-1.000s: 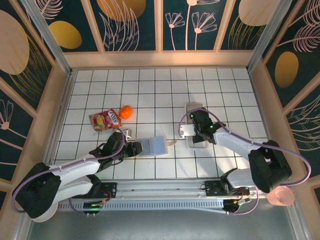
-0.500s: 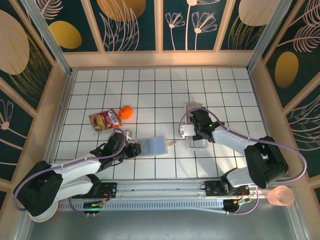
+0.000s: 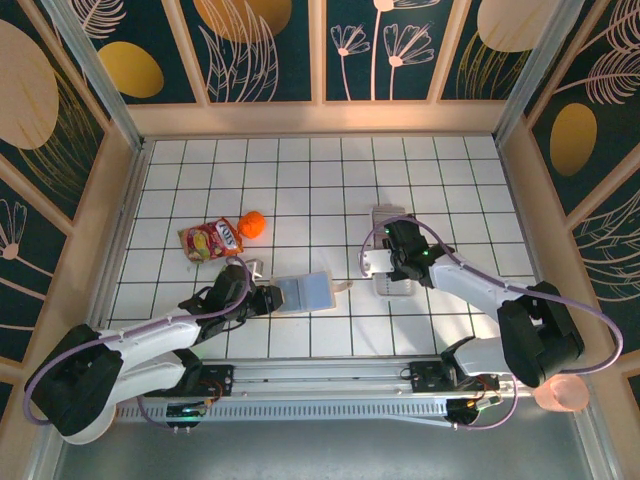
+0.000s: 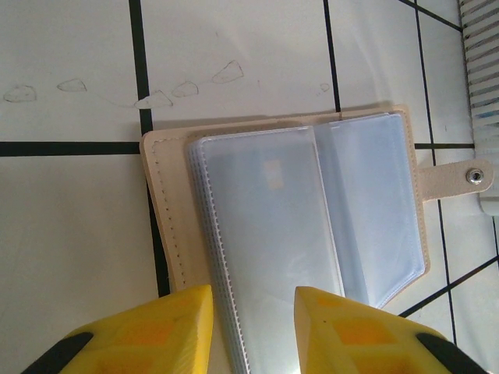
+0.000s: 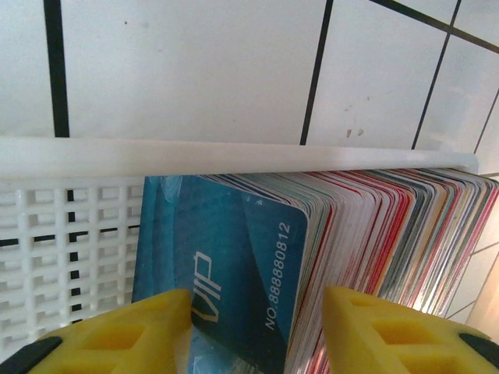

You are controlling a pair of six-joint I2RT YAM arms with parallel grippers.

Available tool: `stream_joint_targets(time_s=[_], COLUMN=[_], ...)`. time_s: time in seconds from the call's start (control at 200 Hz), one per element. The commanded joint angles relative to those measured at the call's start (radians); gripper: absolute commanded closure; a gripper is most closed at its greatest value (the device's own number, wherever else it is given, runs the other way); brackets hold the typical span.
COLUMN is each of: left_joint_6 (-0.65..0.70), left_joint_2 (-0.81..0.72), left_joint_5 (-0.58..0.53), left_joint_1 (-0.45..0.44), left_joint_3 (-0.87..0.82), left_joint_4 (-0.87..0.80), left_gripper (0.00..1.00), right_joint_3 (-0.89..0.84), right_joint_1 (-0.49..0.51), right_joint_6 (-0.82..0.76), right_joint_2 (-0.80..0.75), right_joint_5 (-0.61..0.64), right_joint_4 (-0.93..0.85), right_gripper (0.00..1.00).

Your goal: Put the credit cards into the card holder

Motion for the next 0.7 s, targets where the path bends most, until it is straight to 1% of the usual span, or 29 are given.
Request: stream_joint_targets(time_s=[0.0,0.15,0.315,0.395,0.691], left_joint_6=[-0.004,-0.004,-0.007,-0.008,-0.010], left_joint_2=[-0.001,0.000,-0.004,-0.004,0.006], left_joint_5=[-0.007,-0.002,0.001,0.003,0.006], left_joint_1=[-0.004,-0.004,-0.004,-0.004,-0.005], left_joint_3=[-0.015,-0.015,-0.019,-0.021,-0.018], left_joint_4=[0.014,0.011,0.012,0.012,0.012], left_gripper=[0.68,0.68,0.68,0.69,0.69], right_joint_3=[-0.006,-0.005,0.001,0.009,0.005], right_joint_1=[-0.008,-0.008,-0.008,-0.008,-0.006], right_joint_6=[-0.016,-0.013,-0.005,0.004,0.008], right_joint_2=[-0.025,-0.028,-0.032,-0.033,-0.061], right_joint_5=[0.021,0.027,0.029,0.027,0.027], right_joint_4=[0.040,0.041,0.043,0.041,0.038], right_gripper=[0.56,0.64,0.66,0.69,0.70])
